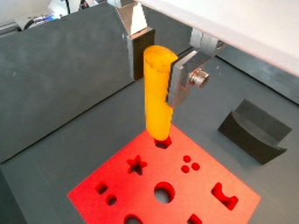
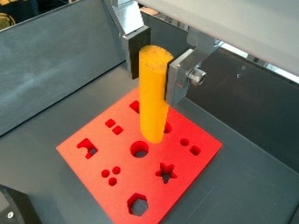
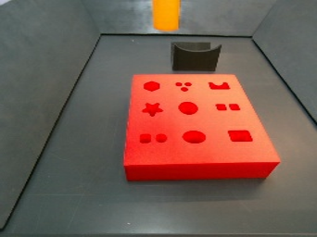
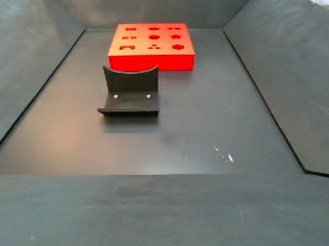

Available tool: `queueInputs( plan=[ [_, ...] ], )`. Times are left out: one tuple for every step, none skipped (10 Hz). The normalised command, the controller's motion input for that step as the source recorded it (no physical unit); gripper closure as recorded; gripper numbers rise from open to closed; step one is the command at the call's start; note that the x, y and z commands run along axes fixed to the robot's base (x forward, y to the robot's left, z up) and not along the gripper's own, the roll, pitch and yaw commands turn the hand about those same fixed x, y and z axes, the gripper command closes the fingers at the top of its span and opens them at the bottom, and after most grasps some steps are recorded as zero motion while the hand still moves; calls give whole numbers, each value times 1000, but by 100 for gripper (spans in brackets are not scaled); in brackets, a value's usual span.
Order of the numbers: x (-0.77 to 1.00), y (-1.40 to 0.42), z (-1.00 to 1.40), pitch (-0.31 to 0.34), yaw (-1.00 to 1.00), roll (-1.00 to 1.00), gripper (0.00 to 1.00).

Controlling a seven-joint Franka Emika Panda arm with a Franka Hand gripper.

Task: Insert the oval object.

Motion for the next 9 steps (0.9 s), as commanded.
queueInputs(
  plan=[
    [0,-229,-263,-59,26,99,100],
    [26,-349,-343,-40,100,197,100],
    [71,-383,-389,-11,177,259,100],
    [200,-409,-437,0,337,289,100],
    [257,-286,-451,-7,474,286,100],
    [274,-271,-454,-13,503,274,100],
    [266,-314,-411,-7,463,247,100],
    [249,-271,-269,0,380,231,100],
    [289,-243,-49,50,380,194,100]
  ],
)
